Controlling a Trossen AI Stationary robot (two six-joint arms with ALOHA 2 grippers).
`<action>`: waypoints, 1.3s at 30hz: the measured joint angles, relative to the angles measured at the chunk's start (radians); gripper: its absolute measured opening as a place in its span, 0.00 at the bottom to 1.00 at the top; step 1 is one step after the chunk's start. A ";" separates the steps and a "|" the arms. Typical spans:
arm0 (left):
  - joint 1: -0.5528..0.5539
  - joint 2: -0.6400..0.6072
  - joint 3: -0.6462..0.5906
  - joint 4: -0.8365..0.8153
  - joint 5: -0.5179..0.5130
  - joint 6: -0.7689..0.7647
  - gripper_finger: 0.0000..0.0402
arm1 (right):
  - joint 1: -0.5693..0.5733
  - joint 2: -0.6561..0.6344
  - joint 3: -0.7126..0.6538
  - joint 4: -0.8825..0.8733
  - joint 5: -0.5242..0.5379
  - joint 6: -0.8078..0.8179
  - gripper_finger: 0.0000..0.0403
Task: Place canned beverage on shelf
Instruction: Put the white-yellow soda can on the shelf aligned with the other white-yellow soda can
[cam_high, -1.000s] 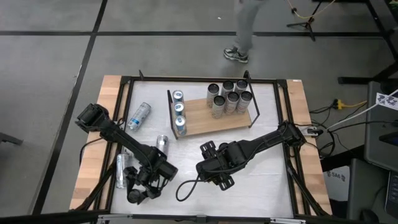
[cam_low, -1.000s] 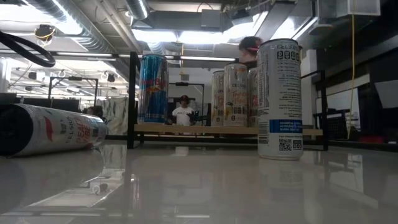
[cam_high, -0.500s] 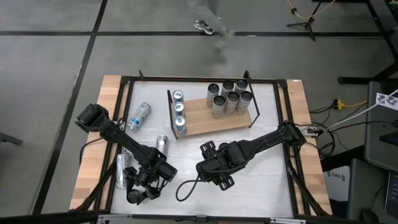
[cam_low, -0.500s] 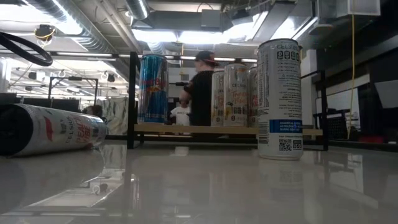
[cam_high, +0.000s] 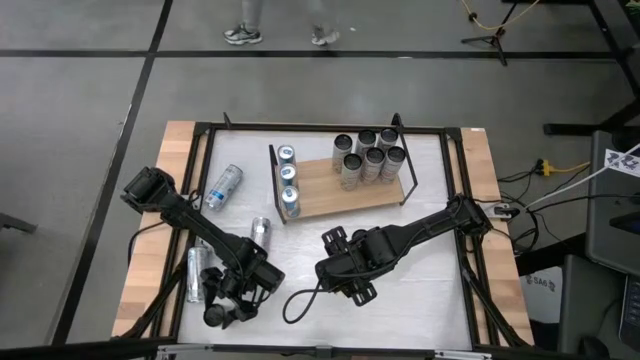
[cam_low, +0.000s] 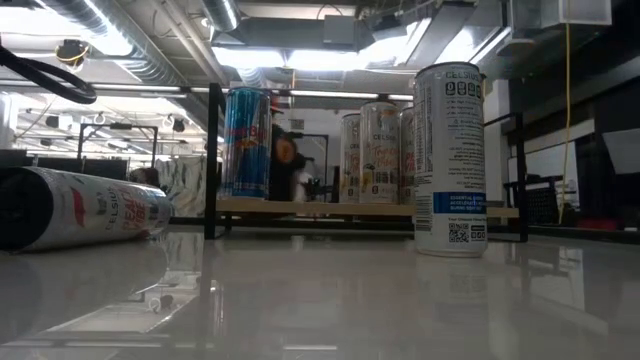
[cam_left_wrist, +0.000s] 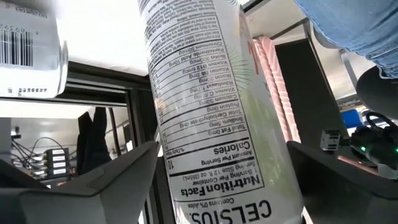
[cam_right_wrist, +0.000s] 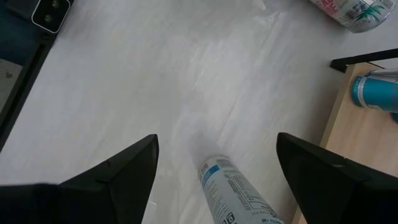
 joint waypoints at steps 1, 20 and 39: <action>0.000 0.000 0.000 0.000 0.000 0.000 0.88 | 0.000 0.000 0.000 0.000 0.000 0.000 0.80; 0.032 -0.148 0.000 0.001 -0.210 -0.143 0.90 | 0.000 0.000 0.000 0.000 0.000 0.000 0.80; -0.295 -0.401 0.001 0.005 -0.876 -0.603 0.90 | 0.000 0.000 0.000 -0.001 0.000 0.000 0.80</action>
